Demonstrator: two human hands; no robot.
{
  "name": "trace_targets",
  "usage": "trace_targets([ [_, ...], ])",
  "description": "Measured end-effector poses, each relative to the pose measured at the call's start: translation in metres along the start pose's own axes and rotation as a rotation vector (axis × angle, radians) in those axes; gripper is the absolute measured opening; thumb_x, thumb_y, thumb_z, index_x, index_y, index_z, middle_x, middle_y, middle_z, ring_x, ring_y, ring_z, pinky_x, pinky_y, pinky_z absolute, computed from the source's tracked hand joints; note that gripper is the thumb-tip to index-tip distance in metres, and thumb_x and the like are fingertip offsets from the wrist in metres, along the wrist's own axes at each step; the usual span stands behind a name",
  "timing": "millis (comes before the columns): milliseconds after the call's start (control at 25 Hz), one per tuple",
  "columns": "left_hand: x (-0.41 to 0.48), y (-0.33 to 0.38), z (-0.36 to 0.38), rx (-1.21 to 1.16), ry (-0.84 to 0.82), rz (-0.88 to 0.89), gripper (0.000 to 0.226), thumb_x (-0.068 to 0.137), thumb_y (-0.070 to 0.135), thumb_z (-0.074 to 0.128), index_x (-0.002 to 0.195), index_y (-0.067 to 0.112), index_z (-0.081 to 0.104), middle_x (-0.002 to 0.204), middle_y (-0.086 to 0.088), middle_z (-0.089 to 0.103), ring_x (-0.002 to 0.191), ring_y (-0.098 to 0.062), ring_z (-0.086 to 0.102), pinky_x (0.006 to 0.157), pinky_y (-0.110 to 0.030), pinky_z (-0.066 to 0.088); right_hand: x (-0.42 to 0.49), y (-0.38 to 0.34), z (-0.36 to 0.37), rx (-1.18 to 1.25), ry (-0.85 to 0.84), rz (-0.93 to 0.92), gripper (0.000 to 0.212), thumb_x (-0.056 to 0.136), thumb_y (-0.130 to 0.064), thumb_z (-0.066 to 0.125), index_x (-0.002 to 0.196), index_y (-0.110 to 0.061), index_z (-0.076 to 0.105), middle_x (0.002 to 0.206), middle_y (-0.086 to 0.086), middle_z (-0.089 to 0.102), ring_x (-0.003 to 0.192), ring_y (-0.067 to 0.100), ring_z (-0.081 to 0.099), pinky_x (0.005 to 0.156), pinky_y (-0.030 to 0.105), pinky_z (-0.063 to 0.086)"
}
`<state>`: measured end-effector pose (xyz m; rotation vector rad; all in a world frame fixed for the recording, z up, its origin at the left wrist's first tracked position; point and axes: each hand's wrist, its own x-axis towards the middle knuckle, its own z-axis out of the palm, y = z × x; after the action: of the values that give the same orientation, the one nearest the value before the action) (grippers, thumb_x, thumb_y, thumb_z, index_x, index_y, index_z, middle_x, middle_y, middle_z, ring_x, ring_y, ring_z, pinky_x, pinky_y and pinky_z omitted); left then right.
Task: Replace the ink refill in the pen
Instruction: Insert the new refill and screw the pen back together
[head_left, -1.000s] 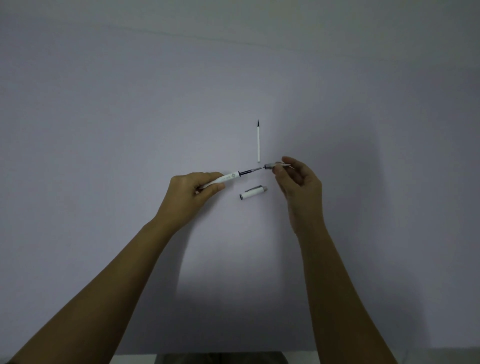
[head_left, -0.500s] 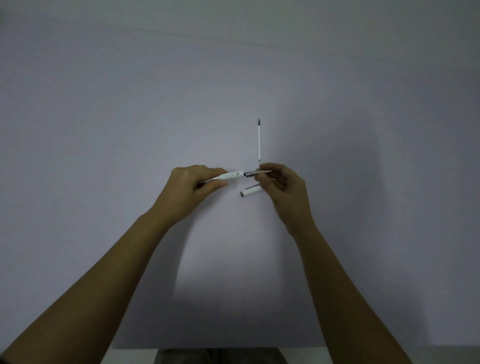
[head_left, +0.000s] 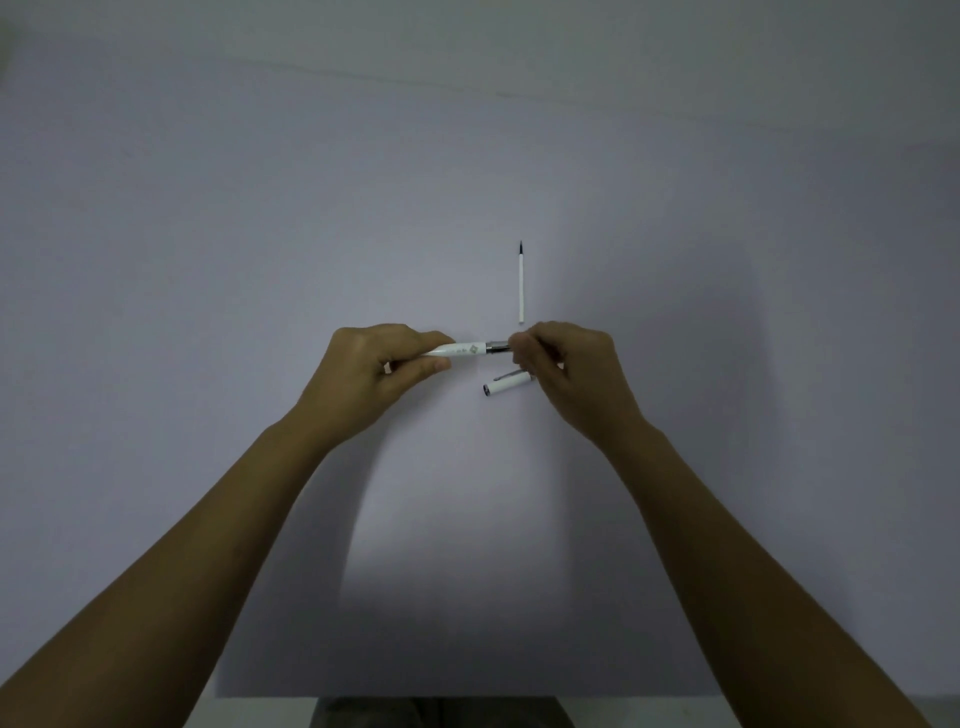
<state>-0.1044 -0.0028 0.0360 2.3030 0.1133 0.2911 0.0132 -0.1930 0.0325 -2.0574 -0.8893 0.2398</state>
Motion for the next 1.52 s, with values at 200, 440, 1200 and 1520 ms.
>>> trace_targets([
  [200, 0.002, 0.001, -0.003, 0.03, 0.016, -0.009, 0.02, 0.084, 0.021, 0.065, 0.103, 0.015, 0.07, 0.061, -0.009, 0.063, 0.061, -0.018, 0.049, 0.055, -0.018, 0.036, 0.002, -0.01, 0.0, 0.226, 0.063, 0.122, 0.005, 0.086, -0.018, 0.063, 0.088, -0.018, 0.058, 0.069, -0.013, 0.063, 0.064, 0.005, 0.062, 0.063, 0.013, 0.046],
  [440, 0.001, 0.002, -0.006, 0.04, 0.024, 0.003, 0.019, 0.085, 0.019, 0.065, 0.102, 0.015, 0.07, 0.06, -0.008, 0.063, 0.063, -0.018, 0.049, 0.055, -0.014, 0.035, 0.006, -0.008, -0.006, 0.06, 0.004, -0.022, 0.009, 0.087, -0.013, 0.061, 0.084, -0.01, 0.068, 0.073, -0.002, 0.069, 0.07, 0.006, 0.062, 0.063, 0.006, 0.045],
  [1200, 0.009, 0.002, -0.004, 0.035, 0.041, -0.006, 0.019, 0.086, 0.021, 0.063, 0.103, 0.016, 0.07, 0.062, -0.008, 0.063, 0.062, -0.017, 0.049, 0.057, -0.012, 0.035, 0.015, -0.004, -0.012, -0.009, -0.044, -0.089, 0.012, 0.085, -0.023, 0.063, 0.088, -0.012, 0.06, 0.075, -0.001, 0.06, 0.067, 0.009, 0.057, 0.065, 0.01, 0.042],
  [1520, 0.012, 0.002, 0.0, 0.029, 0.04, 0.004, 0.021, 0.086, 0.022, 0.062, 0.105, 0.015, 0.07, 0.062, -0.009, 0.064, 0.062, -0.018, 0.049, 0.056, -0.013, 0.035, 0.021, -0.004, -0.014, -0.064, -0.069, -0.144, 0.014, 0.087, -0.022, 0.06, 0.088, -0.008, 0.059, 0.077, 0.0, 0.059, 0.069, 0.008, 0.053, 0.066, 0.007, 0.039],
])
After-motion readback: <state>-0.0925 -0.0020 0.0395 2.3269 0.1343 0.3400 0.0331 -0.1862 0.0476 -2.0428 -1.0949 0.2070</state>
